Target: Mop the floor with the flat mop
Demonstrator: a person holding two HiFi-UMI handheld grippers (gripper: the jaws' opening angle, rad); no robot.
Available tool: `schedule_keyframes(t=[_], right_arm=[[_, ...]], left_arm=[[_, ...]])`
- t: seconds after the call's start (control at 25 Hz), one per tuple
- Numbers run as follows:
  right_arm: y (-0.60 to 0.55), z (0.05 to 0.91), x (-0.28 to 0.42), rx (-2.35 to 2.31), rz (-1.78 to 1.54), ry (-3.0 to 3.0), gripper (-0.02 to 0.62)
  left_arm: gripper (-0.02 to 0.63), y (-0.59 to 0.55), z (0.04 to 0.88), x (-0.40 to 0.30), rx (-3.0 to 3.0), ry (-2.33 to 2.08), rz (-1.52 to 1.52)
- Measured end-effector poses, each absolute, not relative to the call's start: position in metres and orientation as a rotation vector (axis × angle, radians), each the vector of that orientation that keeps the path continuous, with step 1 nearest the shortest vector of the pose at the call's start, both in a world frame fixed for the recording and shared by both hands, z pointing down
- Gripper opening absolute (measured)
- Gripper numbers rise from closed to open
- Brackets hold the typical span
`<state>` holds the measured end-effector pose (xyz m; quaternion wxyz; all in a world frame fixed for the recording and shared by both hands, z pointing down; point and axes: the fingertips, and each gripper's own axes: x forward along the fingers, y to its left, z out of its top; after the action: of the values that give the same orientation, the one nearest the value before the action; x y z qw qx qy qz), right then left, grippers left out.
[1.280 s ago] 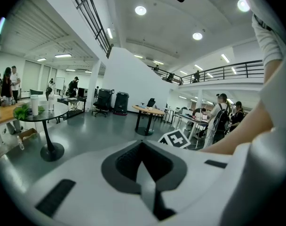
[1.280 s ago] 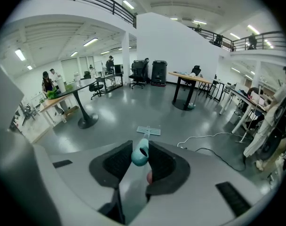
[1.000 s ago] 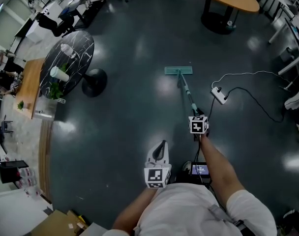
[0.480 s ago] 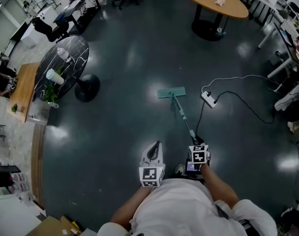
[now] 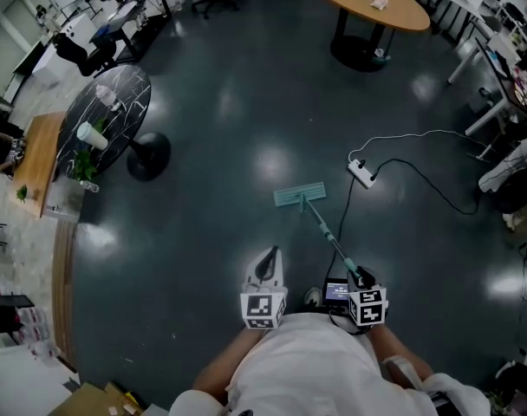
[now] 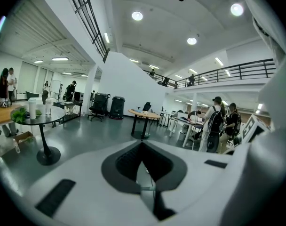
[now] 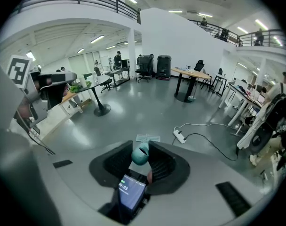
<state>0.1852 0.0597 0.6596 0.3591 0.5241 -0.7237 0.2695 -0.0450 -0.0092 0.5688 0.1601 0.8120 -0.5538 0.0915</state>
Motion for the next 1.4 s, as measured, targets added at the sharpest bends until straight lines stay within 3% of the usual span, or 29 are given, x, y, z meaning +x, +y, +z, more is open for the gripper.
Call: schedule_keyframes(t=[0.36, 1.04, 1.4], right_arm=[[0.070, 0.690, 0.192, 1.343, 0.718, -1.829, 0.110], [-0.148, 0.766, 0.122, 1.424, 0.602, -1.880, 0.110], [-0.191, 0.771, 0.108, 1.387, 0.554, -1.858, 0.109]], left_arm=[[0.005, -0.001, 0.572, -0.046, 2.303, -1.582, 0.276], [0.005, -0.015, 0.592, -0.065, 2.237, -1.608, 0.309], [0.005, -0.013, 0.598, -0.077, 2.211, -1.623, 0.323]])
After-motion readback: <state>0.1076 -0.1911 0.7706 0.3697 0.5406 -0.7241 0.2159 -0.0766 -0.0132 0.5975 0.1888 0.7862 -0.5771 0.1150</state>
